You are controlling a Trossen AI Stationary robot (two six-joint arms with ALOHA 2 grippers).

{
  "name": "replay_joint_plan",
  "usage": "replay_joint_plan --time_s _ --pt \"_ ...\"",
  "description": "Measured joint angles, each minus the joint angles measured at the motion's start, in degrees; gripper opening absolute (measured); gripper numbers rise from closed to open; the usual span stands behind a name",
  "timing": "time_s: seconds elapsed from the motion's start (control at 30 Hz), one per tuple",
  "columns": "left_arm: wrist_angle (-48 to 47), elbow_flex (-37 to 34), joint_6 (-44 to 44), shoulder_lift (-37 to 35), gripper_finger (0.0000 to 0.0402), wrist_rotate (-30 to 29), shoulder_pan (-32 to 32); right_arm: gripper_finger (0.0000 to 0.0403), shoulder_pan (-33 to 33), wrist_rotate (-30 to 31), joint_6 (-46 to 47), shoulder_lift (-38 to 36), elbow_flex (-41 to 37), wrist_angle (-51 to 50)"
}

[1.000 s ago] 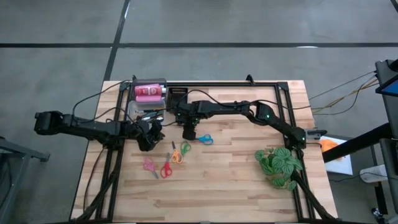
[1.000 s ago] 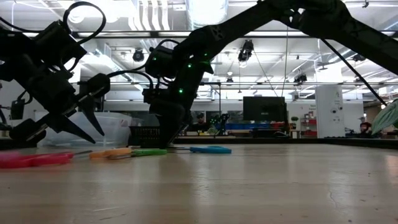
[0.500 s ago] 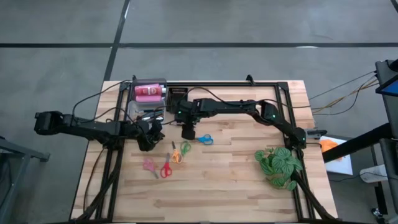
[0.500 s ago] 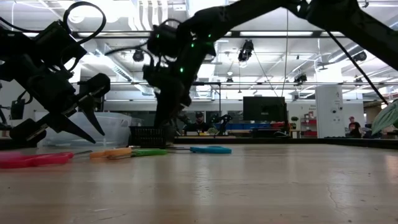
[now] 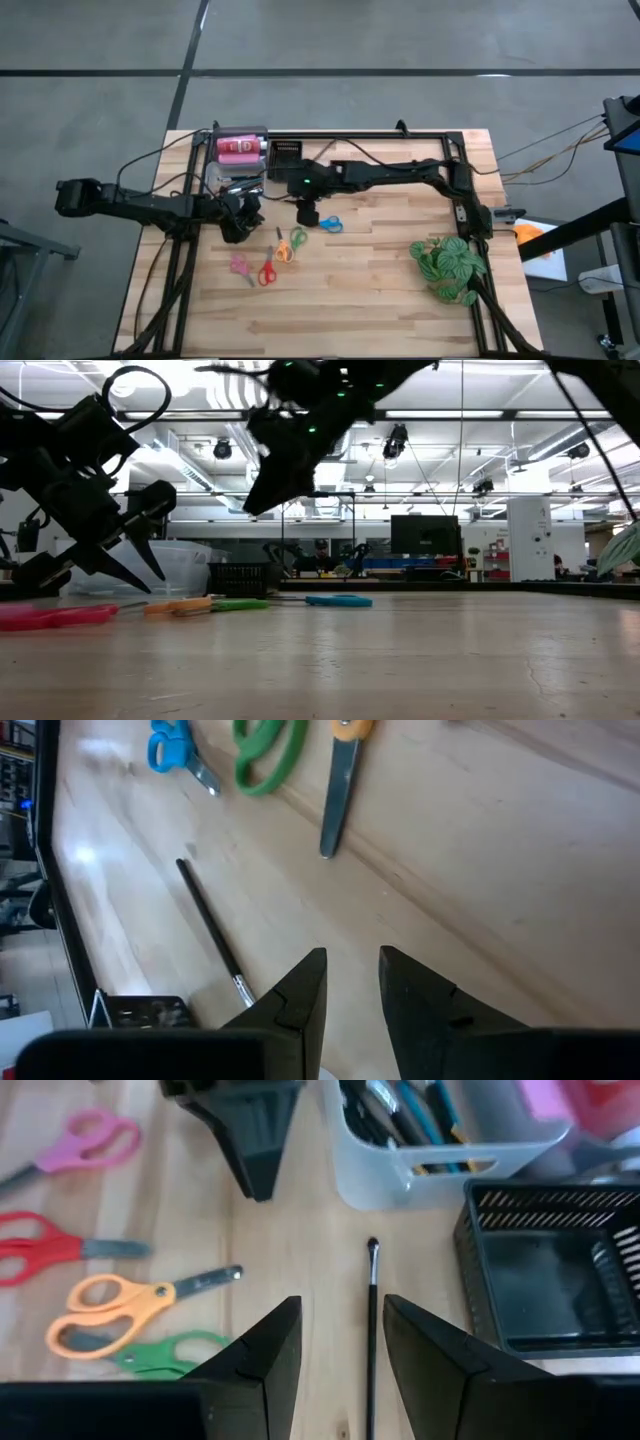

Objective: Pick & Place Paint Supplies
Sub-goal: Put the black paint brush into the transparent bin

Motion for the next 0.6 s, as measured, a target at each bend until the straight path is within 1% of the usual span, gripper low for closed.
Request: replay_joint_plan --time_s 0.23,0.4,0.5,0.6 --pt "-0.30 0.00 0.00 -0.03 0.0095 0.01 0.00 0.0141 0.89 0.01 0.03 -15.52 -26.17 23.68" --pt "-0.41 0.00 0.00 -0.03 0.0095 0.00 0.02 0.0141 2.34 -0.13 2.15 -27.54 -44.32 40.34" --pt "-0.41 0.00 0.02 -0.04 0.0095 0.00 0.02 0.0141 3.00 -0.13 2.97 -33.42 -53.90 49.16" --pt "-0.42 0.00 0.02 -0.05 0.0095 0.00 0.01 0.0141 3.31 0.20 3.35 -38.58 -61.54 55.29"
